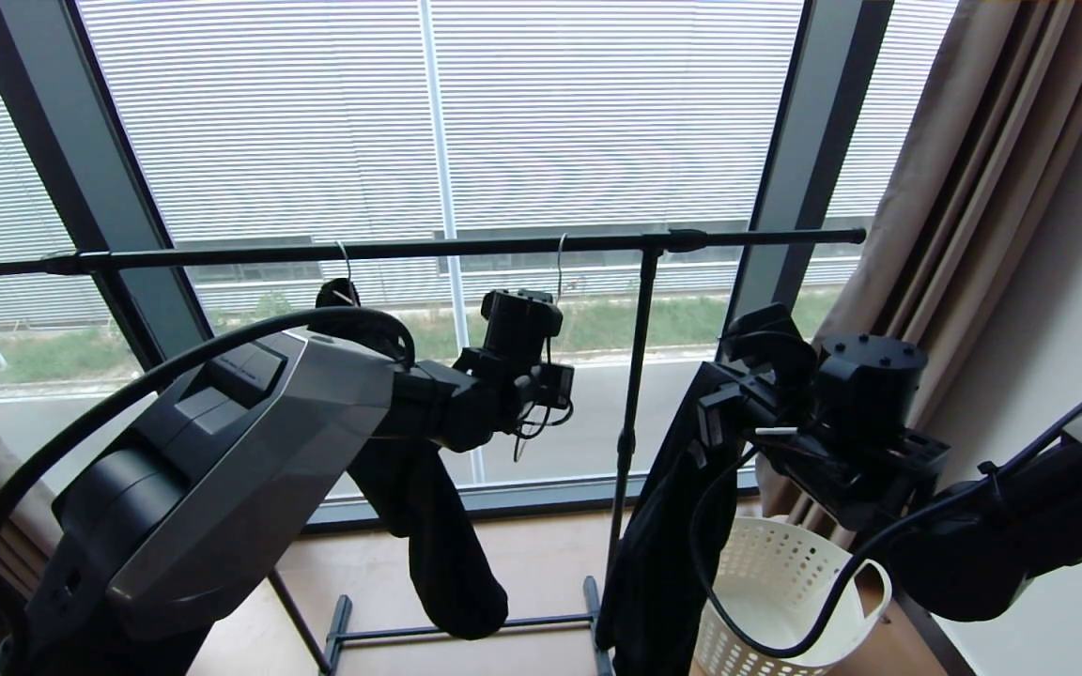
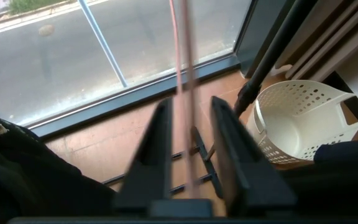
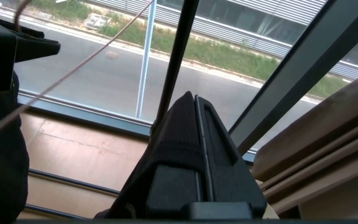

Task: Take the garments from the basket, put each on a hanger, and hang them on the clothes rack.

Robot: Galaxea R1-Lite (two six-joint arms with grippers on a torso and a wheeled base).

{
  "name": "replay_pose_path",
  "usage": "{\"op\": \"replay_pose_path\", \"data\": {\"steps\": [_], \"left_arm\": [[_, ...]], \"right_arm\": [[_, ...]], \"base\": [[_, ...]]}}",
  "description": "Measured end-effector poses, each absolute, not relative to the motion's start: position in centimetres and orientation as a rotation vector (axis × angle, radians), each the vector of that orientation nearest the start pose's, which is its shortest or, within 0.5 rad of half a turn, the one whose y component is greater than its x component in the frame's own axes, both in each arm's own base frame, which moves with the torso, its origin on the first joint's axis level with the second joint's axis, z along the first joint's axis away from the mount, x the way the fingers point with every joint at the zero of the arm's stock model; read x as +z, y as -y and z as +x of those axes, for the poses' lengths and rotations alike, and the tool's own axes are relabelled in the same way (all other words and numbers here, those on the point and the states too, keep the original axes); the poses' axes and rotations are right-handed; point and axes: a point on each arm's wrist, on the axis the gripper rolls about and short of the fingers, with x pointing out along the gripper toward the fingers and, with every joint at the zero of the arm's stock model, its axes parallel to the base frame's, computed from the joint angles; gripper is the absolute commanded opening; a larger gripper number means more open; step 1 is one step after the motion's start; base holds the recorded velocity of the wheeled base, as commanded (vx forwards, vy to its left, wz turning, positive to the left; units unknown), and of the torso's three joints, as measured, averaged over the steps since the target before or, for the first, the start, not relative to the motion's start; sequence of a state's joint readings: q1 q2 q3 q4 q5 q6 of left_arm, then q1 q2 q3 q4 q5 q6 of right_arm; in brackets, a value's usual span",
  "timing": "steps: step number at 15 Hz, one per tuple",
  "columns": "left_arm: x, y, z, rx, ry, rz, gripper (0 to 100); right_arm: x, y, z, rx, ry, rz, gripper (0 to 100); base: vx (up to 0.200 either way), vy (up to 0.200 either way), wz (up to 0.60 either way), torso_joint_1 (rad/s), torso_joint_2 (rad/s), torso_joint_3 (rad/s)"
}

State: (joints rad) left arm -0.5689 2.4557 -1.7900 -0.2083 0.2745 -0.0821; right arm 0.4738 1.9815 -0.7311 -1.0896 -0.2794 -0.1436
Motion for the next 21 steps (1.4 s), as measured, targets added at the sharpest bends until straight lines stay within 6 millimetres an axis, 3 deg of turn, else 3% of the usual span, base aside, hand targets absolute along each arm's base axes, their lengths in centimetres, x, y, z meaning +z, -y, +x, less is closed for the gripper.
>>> {"op": "replay_pose_path", "data": {"steps": [6,9,16,21], "left_arm": [[11.4,26.3,42.7,-0.251,-0.401,0.098,0],[13.1,25.6,41.3,-0.256,-0.400,0.099,0],[15.3,22.7,36.2,-0.270,-0.413,0.104,0],[16.0,19.1,29.5,-0.343,-0.398,0.098,0]], "right_arm": [[11.7,-15.2,31.1,0.204,-0.137,-0.203,0],[11.7,-15.3,31.1,0.205,-0.135,-0.202,0],[11.3,-15.3,31.2,0.206,-0.144,-0.218,0],[11.0,-15.4,31.3,0.203,-0.150,-0.238,0]], "base": [[0.000,0.000,0.00,0.000,0.00,0.000],[0.000,0.000,0.00,0.000,0.00,0.000],[0.000,0.000,0.00,0.000,0.00,0.000],[0.000,0.000,0.00,0.000,0.00,0.000]]}}
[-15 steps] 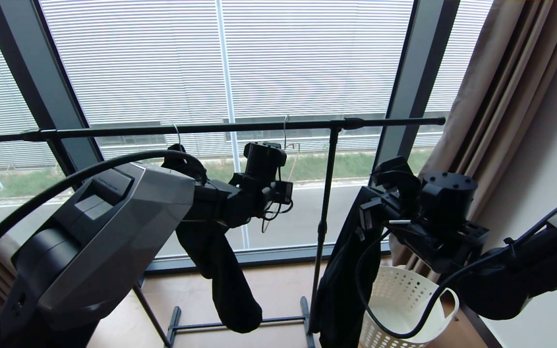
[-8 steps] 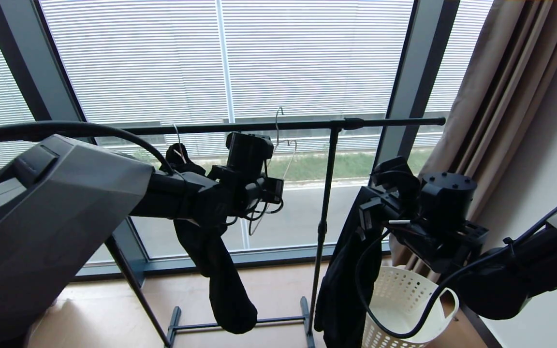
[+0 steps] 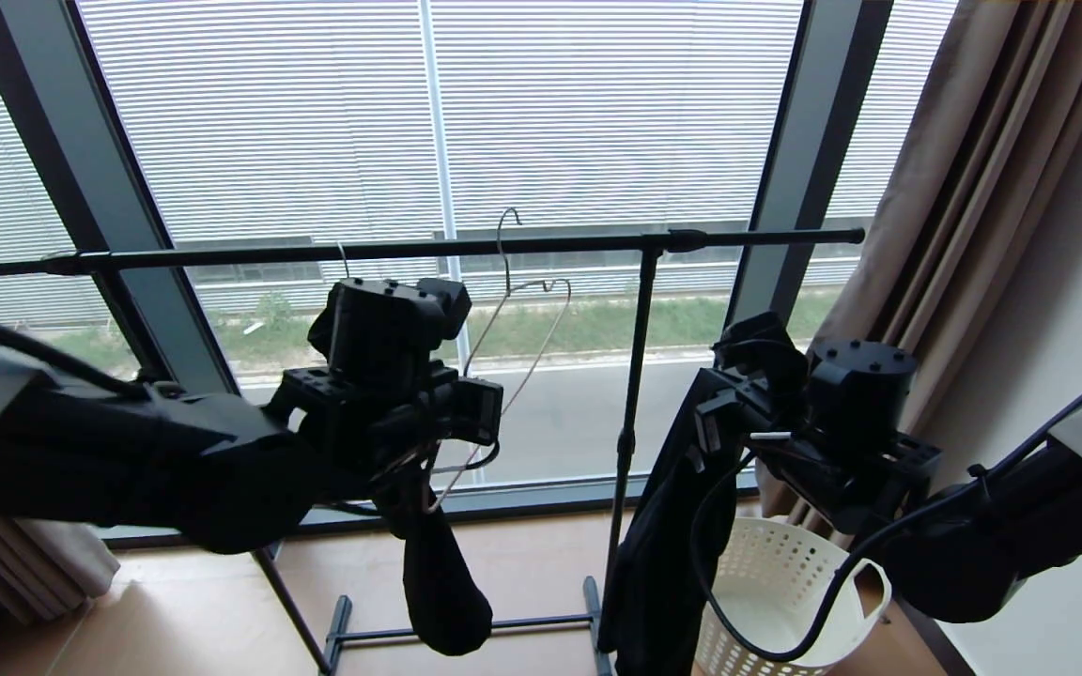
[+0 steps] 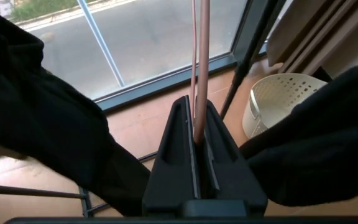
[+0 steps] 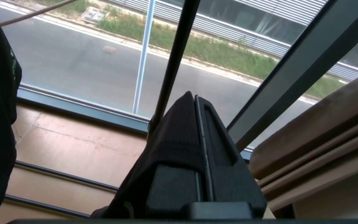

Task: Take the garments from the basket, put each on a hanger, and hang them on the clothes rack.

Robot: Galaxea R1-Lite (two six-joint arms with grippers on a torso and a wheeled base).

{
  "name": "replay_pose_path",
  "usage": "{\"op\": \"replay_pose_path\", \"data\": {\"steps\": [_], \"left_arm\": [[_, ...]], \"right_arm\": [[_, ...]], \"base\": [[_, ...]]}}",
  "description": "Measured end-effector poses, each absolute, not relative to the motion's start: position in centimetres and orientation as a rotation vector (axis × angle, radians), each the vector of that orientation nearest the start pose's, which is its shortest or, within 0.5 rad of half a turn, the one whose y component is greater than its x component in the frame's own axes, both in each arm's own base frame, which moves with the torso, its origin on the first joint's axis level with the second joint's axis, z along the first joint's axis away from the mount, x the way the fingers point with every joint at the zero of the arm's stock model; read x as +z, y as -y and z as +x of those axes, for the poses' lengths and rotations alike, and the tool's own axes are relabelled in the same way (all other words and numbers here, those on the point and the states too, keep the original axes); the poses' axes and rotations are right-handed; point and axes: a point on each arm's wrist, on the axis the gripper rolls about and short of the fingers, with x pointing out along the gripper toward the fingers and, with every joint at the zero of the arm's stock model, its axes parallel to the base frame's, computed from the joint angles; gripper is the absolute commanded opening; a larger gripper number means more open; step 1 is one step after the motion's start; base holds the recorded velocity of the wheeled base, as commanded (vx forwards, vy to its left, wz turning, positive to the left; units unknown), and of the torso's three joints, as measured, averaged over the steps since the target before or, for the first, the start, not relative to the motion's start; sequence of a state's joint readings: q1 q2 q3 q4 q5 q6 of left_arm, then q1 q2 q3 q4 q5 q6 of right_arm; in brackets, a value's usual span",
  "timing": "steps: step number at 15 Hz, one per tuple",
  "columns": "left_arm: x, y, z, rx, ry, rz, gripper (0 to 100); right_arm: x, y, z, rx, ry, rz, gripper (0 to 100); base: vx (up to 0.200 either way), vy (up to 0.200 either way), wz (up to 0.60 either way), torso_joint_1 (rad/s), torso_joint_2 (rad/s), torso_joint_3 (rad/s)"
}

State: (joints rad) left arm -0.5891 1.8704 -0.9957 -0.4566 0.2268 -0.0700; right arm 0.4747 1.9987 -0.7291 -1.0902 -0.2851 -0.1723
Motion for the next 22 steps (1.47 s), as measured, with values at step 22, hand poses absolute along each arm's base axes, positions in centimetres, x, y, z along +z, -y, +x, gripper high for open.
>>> {"op": "replay_pose_path", "data": {"steps": [22], "left_arm": [[6.5,10.7,18.0,-0.850,-0.239,0.206,0]], "right_arm": [[11.1,-15.7,31.4,-0.057,-0.065,-0.394,0]], "base": [[0.000,0.000,0.00,0.000,0.00,0.000]]}}
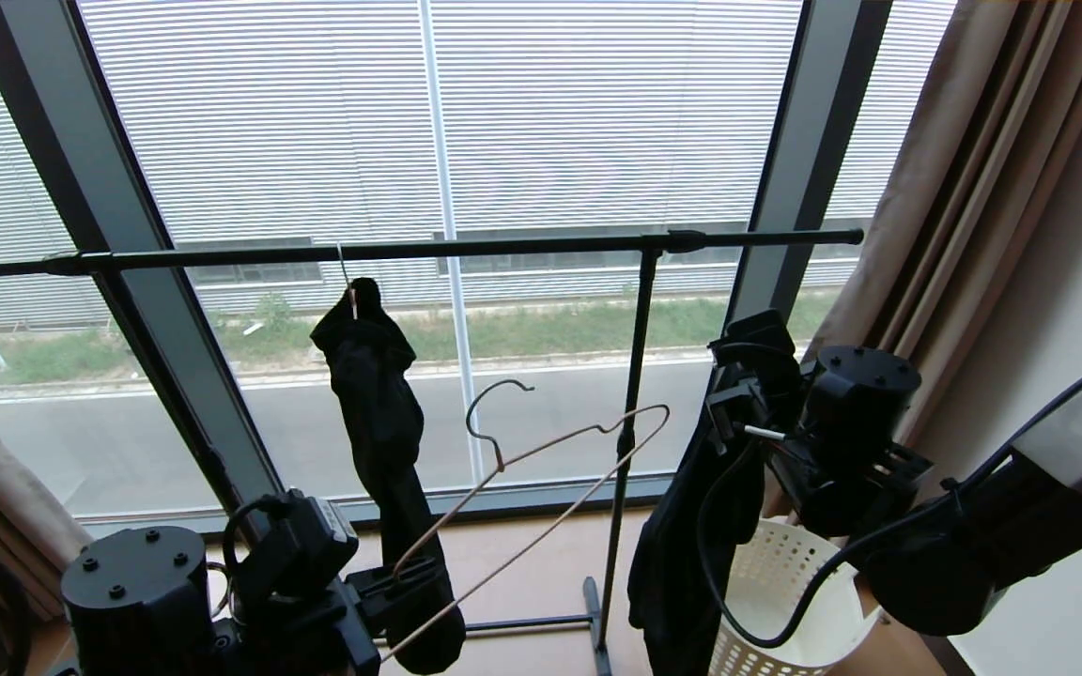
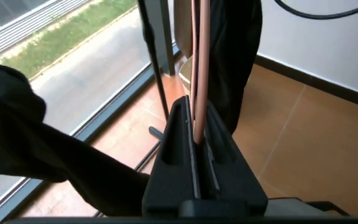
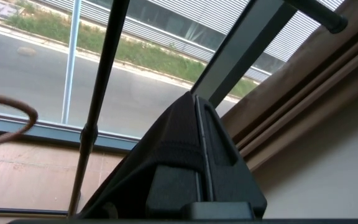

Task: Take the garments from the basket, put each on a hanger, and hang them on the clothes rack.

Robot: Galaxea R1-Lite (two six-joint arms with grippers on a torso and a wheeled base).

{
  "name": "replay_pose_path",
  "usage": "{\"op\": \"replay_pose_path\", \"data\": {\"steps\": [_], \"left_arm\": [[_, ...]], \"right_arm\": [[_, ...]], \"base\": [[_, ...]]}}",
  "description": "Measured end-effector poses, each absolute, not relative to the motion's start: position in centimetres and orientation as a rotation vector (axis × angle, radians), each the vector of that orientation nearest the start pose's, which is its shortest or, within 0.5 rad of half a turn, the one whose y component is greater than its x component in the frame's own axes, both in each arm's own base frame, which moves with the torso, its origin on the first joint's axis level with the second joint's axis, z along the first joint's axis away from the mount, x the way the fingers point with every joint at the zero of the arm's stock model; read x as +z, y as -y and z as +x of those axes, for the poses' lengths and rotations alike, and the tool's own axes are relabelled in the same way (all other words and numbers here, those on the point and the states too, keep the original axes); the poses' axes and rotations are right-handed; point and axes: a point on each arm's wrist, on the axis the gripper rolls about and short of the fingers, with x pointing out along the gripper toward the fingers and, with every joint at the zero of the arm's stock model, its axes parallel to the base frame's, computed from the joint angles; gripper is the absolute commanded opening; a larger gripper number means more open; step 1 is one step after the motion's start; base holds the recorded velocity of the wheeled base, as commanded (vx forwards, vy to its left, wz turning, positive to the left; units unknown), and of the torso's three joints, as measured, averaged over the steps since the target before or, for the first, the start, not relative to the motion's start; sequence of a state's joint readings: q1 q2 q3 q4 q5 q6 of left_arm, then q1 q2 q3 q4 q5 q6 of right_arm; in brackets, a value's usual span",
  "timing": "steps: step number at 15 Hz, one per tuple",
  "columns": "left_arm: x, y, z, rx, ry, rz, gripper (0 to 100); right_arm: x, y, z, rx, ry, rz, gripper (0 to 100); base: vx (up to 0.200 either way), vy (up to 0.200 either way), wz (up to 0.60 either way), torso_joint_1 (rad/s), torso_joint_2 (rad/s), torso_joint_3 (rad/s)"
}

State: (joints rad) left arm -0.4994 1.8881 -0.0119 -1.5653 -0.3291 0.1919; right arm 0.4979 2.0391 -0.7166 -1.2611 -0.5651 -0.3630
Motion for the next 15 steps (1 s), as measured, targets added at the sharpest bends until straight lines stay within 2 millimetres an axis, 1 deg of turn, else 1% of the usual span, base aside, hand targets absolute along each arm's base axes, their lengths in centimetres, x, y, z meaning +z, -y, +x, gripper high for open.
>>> {"op": "replay_pose_path", "data": {"steps": [3,6,9,10,12,15], "left_arm": [[5.3,11.2,17.9,-0.876,-0.298,0.214,0],[5.5,11.2,17.3,-0.894,-0.324,0.220,0],[6.6,10.4,15.6,-0.971,-0.372,0.216,0],[7.0,10.2,15.3,-0.989,-0.354,0.213,0],[7.7,10.1,15.0,-0.997,-0.324,0.211,0],[7.9,10.1,14.9,-0.998,-0.307,0.211,0]], "right_arm": [[10.9,-15.9,31.3,-0.051,-0.069,-0.398,0],[10.8,-16.0,31.4,-0.048,-0.068,-0.397,0],[10.9,-16.2,31.4,-0.045,-0.065,-0.396,0],[10.9,-16.3,31.3,-0.042,-0.065,-0.395,0],[10.8,-16.4,31.2,-0.037,-0.065,-0.396,0],[11.0,-17.1,30.8,-0.043,-0.043,-0.384,0]], "base": [[0.000,0.000,0.00,0.000,0.00,0.000],[0.000,0.000,0.00,0.000,0.00,0.000],[0.000,0.000,0.00,0.000,0.00,0.000],[0.000,0.000,0.00,0.000,0.00,0.000],[0.000,0.000,0.00,0.000,0.00,0.000],[0.000,0.000,0.00,0.000,0.00,0.000]]}}
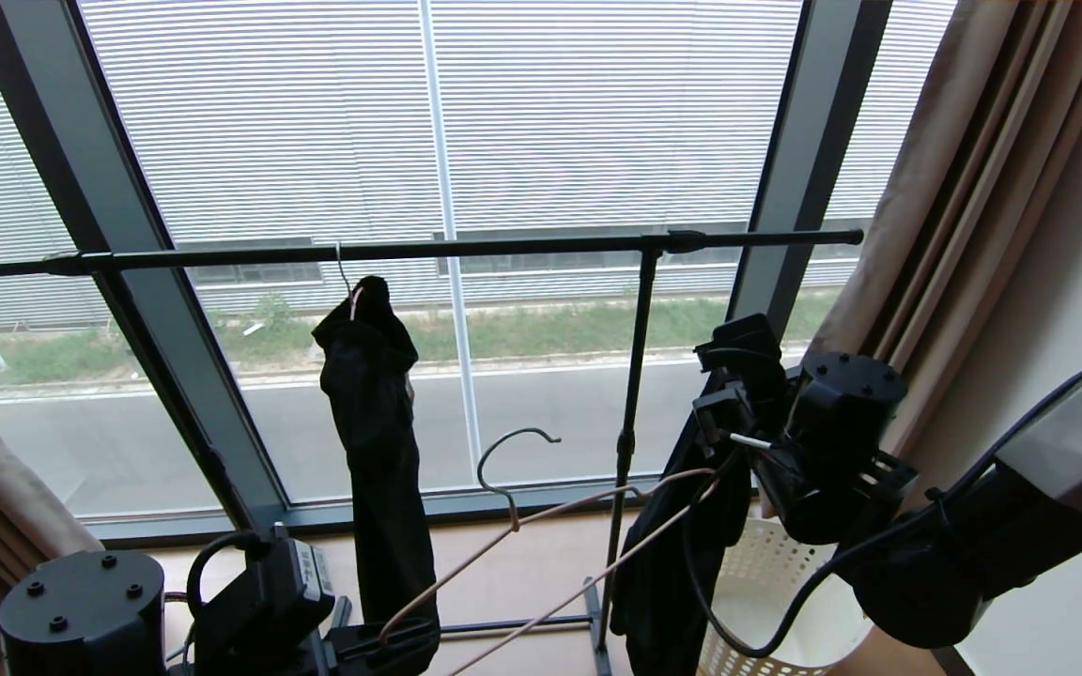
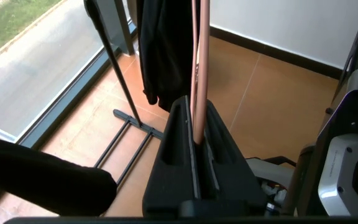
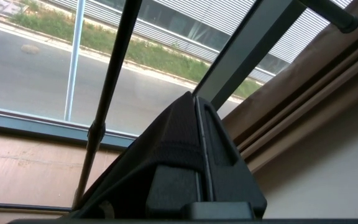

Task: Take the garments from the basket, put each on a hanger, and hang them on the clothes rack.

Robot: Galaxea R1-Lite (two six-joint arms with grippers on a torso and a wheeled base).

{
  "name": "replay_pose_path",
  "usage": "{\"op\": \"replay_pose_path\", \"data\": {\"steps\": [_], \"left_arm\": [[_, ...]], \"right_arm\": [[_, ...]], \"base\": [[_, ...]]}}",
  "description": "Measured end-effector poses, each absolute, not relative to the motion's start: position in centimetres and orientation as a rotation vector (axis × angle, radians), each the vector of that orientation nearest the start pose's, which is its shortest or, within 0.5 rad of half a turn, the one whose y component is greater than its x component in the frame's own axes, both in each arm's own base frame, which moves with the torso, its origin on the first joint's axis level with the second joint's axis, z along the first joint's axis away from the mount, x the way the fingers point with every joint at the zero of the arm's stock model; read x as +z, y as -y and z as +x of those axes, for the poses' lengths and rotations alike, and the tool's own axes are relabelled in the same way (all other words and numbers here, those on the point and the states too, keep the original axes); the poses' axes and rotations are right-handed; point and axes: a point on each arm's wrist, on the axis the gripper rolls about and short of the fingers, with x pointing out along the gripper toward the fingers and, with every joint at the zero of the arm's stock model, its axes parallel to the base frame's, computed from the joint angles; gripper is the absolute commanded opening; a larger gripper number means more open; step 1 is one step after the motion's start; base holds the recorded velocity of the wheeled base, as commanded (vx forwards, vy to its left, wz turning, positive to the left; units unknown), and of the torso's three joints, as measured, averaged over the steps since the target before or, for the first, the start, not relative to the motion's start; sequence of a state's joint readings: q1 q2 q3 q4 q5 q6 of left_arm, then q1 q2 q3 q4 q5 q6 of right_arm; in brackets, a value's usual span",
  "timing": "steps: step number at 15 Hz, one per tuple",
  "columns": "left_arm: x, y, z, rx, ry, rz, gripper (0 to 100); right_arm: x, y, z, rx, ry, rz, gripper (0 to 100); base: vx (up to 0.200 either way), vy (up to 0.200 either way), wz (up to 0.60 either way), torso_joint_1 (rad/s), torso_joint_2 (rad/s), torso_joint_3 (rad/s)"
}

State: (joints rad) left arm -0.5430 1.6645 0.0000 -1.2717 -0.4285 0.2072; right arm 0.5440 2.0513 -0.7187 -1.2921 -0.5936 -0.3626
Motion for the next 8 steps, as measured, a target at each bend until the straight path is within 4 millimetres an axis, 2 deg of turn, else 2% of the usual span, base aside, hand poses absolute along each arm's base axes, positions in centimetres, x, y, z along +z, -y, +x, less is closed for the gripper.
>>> {"op": "replay_pose_path", "data": {"steps": [8], "left_arm": [[7.5,10.1,15.4,-0.982,-0.316,0.204,0]], "right_arm": [[11.1,-18.9,29.3,-0.033,-0.035,-0.384,0]], "base": [[0.000,0.000,0.00,0.000,0.00,0.000]]}}
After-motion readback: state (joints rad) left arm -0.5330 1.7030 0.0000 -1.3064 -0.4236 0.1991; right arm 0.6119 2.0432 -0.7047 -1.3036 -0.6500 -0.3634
